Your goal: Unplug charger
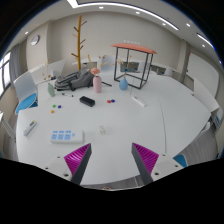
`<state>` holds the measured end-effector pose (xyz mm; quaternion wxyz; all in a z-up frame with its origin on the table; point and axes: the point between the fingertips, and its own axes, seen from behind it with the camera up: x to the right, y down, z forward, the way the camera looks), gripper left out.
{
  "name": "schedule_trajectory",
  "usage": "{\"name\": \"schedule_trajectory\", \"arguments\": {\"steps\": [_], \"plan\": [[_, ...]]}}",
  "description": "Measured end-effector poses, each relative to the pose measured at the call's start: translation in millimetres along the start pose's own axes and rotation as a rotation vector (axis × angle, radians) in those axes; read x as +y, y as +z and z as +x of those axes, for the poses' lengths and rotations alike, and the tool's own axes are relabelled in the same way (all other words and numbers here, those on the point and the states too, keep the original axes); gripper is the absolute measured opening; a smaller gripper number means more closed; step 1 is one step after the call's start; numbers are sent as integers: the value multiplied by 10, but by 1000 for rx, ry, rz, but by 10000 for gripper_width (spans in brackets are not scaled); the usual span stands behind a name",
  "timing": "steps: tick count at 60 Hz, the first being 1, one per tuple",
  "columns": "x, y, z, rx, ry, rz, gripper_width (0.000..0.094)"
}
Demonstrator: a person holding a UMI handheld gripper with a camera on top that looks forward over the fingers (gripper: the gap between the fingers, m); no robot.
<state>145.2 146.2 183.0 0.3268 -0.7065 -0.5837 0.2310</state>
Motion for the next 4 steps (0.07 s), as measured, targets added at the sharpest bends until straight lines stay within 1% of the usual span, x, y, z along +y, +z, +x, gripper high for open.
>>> {"name": "schedule_trajectory", "arguments": {"steps": [4], "plan": [[-38, 31, -36, -17, -4, 5, 857]]}}
